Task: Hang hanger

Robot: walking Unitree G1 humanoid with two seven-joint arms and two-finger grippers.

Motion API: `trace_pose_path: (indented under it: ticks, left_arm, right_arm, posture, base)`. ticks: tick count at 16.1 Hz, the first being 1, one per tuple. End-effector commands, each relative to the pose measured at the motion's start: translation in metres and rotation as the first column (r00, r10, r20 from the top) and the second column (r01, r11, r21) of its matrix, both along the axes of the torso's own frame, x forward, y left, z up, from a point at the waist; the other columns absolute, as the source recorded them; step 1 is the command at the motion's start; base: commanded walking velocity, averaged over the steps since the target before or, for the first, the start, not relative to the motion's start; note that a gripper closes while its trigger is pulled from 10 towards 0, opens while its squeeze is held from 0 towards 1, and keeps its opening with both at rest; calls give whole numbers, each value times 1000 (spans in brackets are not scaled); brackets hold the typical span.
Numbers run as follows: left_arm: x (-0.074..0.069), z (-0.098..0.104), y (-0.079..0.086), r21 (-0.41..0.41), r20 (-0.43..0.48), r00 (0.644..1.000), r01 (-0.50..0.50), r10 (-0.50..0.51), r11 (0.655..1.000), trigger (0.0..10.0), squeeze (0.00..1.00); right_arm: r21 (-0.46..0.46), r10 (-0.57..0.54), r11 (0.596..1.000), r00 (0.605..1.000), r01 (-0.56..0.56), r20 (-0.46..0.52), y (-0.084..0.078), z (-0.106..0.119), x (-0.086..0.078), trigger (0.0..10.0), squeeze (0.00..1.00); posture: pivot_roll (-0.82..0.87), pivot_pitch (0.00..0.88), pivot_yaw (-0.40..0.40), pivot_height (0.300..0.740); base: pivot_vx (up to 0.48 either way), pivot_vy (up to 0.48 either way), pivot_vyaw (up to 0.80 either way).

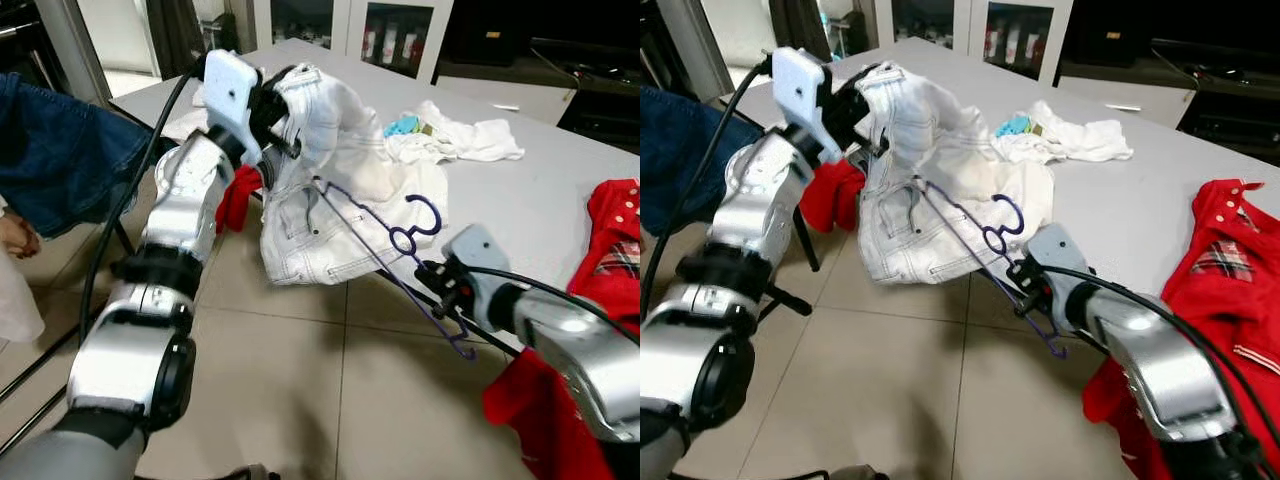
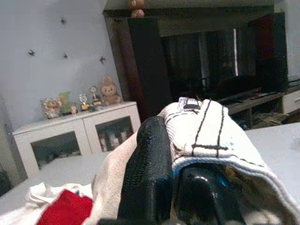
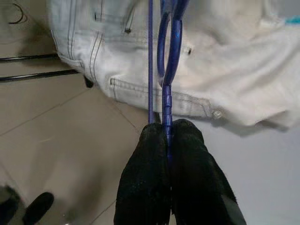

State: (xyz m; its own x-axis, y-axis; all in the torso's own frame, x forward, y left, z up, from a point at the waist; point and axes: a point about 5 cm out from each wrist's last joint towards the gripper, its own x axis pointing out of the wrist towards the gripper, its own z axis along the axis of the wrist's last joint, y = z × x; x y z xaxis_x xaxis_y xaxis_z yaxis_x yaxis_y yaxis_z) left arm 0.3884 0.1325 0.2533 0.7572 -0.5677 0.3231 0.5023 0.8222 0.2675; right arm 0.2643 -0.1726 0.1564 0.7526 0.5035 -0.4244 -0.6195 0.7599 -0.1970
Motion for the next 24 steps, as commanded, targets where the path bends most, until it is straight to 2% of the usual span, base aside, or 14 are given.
trace_pose_path:
  ticks: [1, 2, 3, 6, 9, 12, 13, 15, 16, 19, 21, 22, 23, 24]
  left_arm:
    - [-5, 3, 3, -36, -9, 1000, 17, -18, 999, 10000, 0]
    - [-8, -2, 9, -75, -37, 999, 12, -15, 997, 10000, 0]
    - [-13, -7, 15, -119, -72, 997, -1, -8, 993, 10000, 0]
    - [-35, -19, 27, -169, -124, 992, -27, 6, 985, 10000, 0]
    - [-56, -9, 29, -150, -126, 992, -23, 4, 988, 10000, 0]
    - [-72, 26, 14, -22, -6, 996, 84, -85, 996, 10000, 0]
    - [-84, 44, 6, 33, 28, 984, 175, -176, 984, 10000, 0]
    - [-96, 53, 8, 95, 8, 971, 239, -240, 966, 10000, 0]
    - [-98, 53, 9, 98, 1, 969, 246, -247, 964, 10000, 0]
    - [-100, 45, 27, -14, -66, 980, 185, -186, 983, 10000, 0]
    - [-100, 28, 41, -171, -134, 986, 79, -103, 982, 10000, 0]
    - [-103, 12, 48, -251, -190, 980, 8, -57, 968, 10000, 0]
    - [-106, 5, 51, -283, -213, 976, -24, -38, 959, 10000, 0]
    - [-116, -10, 53, -341, -256, 967, -78, -13, 937, 10000, 0]
  right_arm:
    - [30, 2, 1000, 998, -4, 63, -2, 9, -2, 4824, 0]
    - [48, -21, 999, 996, 17, 83, -2, 11, -3, 9608, 0]
    - [59, -59, 997, 993, 53, 106, -3, 11, -1, 10000, 0]
    - [120, -189, 978, 966, 169, 177, -9, 19, 10, 10000, 0]
    - [188, -207, 968, 954, 168, 217, -8, 26, 13, 10000, 0]
    - [191, -182, 972, 957, 140, 225, -6, 27, 13, 10000, 0]
    - [191, -199, 969, 953, 156, 230, -8, 28, 16, 10000, 0]
    - [200, -250, 959, 935, 203, 251, -16, 31, 20, 10000, 0]
    - [208, -261, 955, 931, 210, 255, -17, 33, 21, 10000, 0]
    - [254, -283, 944, 913, 211, 293, -22, 36, 18, 10000, 0]
    - [248, -279, 946, 914, 209, 295, -23, 32, 15, 10000, 0]
    - [245, -282, 946, 915, 214, 289, -23, 28, 14, 10000, 0]
    - [244, -285, 945, 914, 218, 287, -24, 27, 14, 10000, 0]
    - [242, -287, 945, 914, 221, 286, -24, 25, 15, 10000, 0]
  posture:
    - [-70, 0, 1, 740]
    - [-65, 0, 0, 740]
    - [-58, 0, -3, 740]
    - [-31, 0, -14, 740]
    - [15, 0, -40, 740]
    - [28, 0, -50, 740]
    - [24, 0, -47, 740]
    - [20, 0, -43, 740]
    - [19, 0, -40, 740]
    - [30, 0, -41, 740]
    - [36, 0, -43, 740]
    - [41, 0, -46, 740]
    - [46, 0, -48, 740]
    - [53, 0, -51, 740]
  base:
    - [0, 0, 0]
    - [0, 0, 0]
    - [0, 0, 0]
    - [0, 0, 0]
    - [0, 0, 0]
    - [0, 0, 0]
    - [0, 0, 0]
    - [0, 0, 0]
    - [0, 0, 0]
    - [0, 0, 0]
    - [0, 0, 0]
    - [0, 0, 0]
    - [0, 0, 0]
    - [0, 0, 0]
